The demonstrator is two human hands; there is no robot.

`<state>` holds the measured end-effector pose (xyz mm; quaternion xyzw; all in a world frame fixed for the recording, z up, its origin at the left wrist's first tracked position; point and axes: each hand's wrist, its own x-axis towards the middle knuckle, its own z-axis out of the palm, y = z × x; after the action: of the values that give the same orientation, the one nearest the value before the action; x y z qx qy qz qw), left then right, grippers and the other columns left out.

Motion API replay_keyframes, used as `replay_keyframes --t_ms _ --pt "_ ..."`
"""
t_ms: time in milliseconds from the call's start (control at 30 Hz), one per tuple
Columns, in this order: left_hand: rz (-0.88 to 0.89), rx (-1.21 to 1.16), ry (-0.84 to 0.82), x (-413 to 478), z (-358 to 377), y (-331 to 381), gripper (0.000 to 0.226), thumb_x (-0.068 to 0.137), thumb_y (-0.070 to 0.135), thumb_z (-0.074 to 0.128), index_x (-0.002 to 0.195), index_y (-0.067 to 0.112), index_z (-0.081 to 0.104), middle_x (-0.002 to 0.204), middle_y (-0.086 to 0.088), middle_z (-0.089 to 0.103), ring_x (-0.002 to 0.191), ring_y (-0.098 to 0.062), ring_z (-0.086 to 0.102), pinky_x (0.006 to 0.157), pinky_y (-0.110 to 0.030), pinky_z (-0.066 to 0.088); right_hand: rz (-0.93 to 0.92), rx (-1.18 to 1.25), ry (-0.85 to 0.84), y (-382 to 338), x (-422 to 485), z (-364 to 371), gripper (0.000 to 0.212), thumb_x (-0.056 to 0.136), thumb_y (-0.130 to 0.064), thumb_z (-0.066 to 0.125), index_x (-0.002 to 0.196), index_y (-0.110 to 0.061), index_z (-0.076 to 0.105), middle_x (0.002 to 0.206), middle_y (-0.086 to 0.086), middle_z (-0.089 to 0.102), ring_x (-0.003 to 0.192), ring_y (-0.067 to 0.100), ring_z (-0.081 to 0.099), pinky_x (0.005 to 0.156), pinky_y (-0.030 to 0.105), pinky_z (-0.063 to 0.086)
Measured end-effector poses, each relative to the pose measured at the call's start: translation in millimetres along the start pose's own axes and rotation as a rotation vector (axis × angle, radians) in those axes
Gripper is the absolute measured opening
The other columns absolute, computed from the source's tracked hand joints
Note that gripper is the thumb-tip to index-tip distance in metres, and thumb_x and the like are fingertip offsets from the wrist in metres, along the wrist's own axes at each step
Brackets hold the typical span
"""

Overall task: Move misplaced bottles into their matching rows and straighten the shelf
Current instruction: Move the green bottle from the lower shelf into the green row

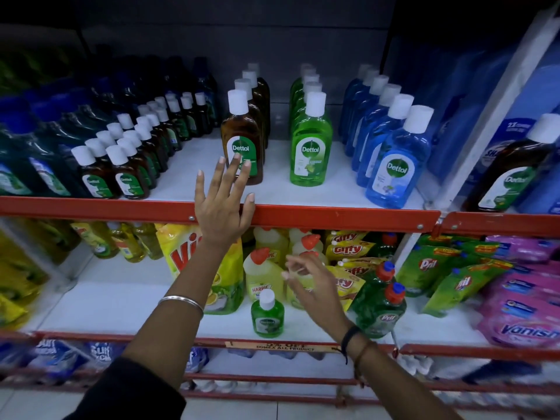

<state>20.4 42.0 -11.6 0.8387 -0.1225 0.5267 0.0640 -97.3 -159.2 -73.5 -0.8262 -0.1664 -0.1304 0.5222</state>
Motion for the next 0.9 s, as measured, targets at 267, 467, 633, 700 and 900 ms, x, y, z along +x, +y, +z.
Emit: replay_keyframes --t_ms 267,467,633,700,900 --pt "0.010 -0.003 0.029 -1 3 -1 0.052 0.105 0.042 0.025 0.150 0.021 0.037 0.151 -0.005 0.048 0.143 -0.025 0.039 0.120 -0.047 0.015 0.235 0.062 -0.349 48 -16 52 0.035 0.081 -0.034 0.073 0.112 -0.030 0.058 0.111 -0.008 0.060 0.103 0.009 0.055 0.088 0.021 0.044" --pt "0.016 -0.008 0.031 -2 2 0 0.051 0.105 0.042 0.026 0.149 0.020 0.040 0.150 -0.005 0.049 0.142 -0.025 0.040 0.120 -0.047 0.016 0.260 0.135 -0.282 49 -7 44 0.029 0.077 -0.024 0.078 0.103 -0.027 0.066 0.097 -0.008 0.068 0.088 -0.004 0.060 0.082 0.017 0.048" --pt "0.017 -0.014 0.008 -1 0 0 0.051 0.105 0.042 0.024 0.148 0.019 0.040 0.150 -0.005 0.050 0.142 -0.026 0.040 0.119 -0.048 0.017 0.185 0.208 -0.143 22 8 19 0.024 0.074 -0.022 0.079 0.094 -0.031 0.069 0.092 -0.003 0.072 0.085 0.007 0.065 0.078 0.020 0.051" --pt "0.015 -0.020 0.005 -1 -1 1 0.051 0.105 0.041 0.025 0.149 0.020 0.040 0.150 -0.005 0.050 0.142 -0.026 0.040 0.120 -0.048 0.017 0.139 0.206 -0.099 3 18 4 0.026 0.073 -0.023 0.080 0.093 -0.035 0.068 0.089 -0.010 0.071 0.081 0.000 0.064 0.074 0.015 0.049" --pt "0.007 -0.032 -0.017 -1 -3 1 0.051 0.102 0.038 0.033 0.149 0.019 0.040 0.150 -0.005 0.049 0.142 -0.027 0.041 0.118 -0.050 0.020 -0.063 0.267 0.051 -60 51 -41 0.025 0.071 -0.037 0.075 0.095 -0.035 0.068 0.086 -0.017 0.069 0.080 0.008 0.064 0.072 0.026 0.053"
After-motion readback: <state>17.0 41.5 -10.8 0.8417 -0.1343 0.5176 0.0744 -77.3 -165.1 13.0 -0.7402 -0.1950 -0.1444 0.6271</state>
